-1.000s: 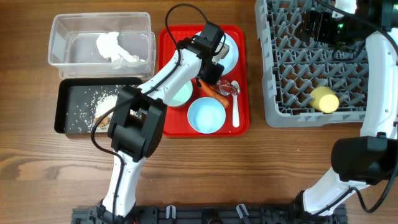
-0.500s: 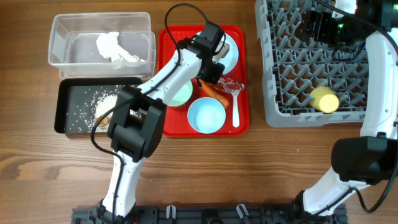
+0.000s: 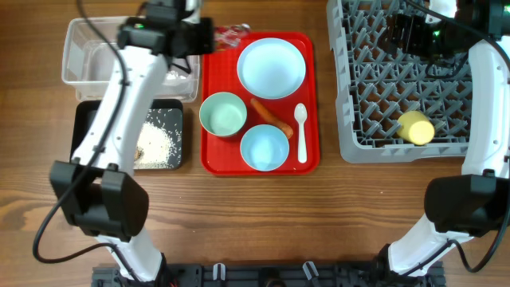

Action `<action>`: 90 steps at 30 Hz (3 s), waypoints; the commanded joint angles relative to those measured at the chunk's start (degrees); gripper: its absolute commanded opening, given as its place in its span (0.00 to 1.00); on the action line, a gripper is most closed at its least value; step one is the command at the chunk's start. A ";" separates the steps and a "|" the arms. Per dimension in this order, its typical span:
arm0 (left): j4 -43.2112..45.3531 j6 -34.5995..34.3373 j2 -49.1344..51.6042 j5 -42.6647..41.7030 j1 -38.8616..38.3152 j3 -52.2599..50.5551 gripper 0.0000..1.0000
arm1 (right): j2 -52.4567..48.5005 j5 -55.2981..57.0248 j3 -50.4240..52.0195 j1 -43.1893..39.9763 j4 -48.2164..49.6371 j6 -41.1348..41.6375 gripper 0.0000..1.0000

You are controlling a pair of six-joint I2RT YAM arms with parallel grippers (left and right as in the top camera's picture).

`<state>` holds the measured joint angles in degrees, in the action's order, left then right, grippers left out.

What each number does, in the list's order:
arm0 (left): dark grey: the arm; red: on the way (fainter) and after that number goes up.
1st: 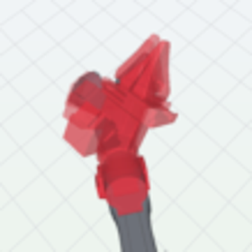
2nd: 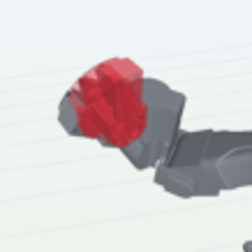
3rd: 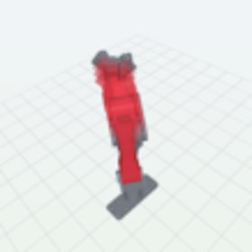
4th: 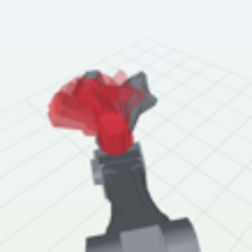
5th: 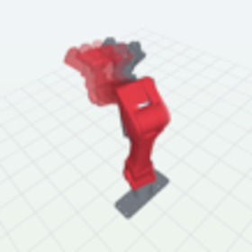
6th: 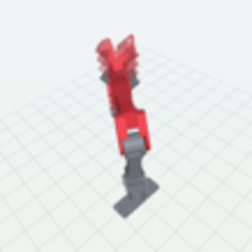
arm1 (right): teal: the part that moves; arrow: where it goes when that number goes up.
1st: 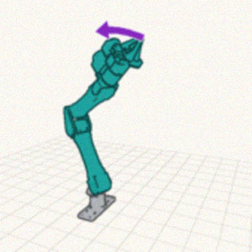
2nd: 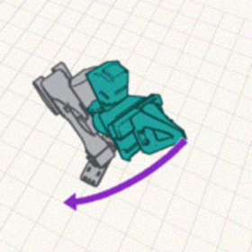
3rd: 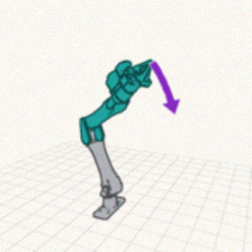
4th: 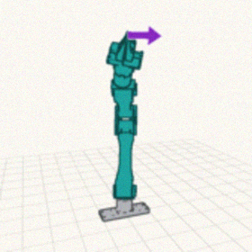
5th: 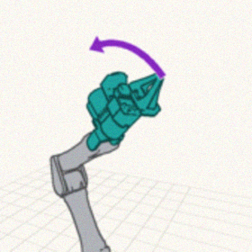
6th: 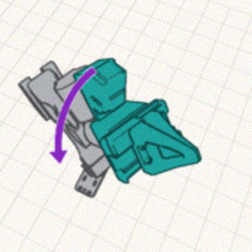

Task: Sort waste into correct bins and load items into the dishwasher rack
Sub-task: 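Grasp the red wrapper on the red tray and drop it in the clear bin, then reach the right gripper to the light-blue plate and grasp its rim, then carry the light-blue plate with the right gripper into the dish rack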

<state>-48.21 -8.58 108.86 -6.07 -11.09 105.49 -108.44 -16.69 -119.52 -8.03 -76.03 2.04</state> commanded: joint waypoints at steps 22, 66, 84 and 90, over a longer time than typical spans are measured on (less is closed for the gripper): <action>-3.61 -2.12 0.11 0.66 14.45 -1.73 0.75 | 1.03 -7.54 -0.76 2.40 1.09 -6.78 1.00; -18.51 -3.91 -15.30 2.12 0.33 -1.68 1.00 | -27.28 8.85 0.39 22.49 20.33 19.19 0.69; -18.23 -3.91 -13.79 2.12 0.33 -1.68 1.00 | -34.29 9.77 0.42 22.47 21.29 19.02 0.05; -18.25 -3.89 -13.79 2.12 0.33 -1.68 1.00 | -33.79 10.43 -0.50 21.94 22.29 19.32 0.04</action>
<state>-66.65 -11.92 94.67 -4.34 -10.68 103.88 -141.03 -8.51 -119.42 14.44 -53.93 21.39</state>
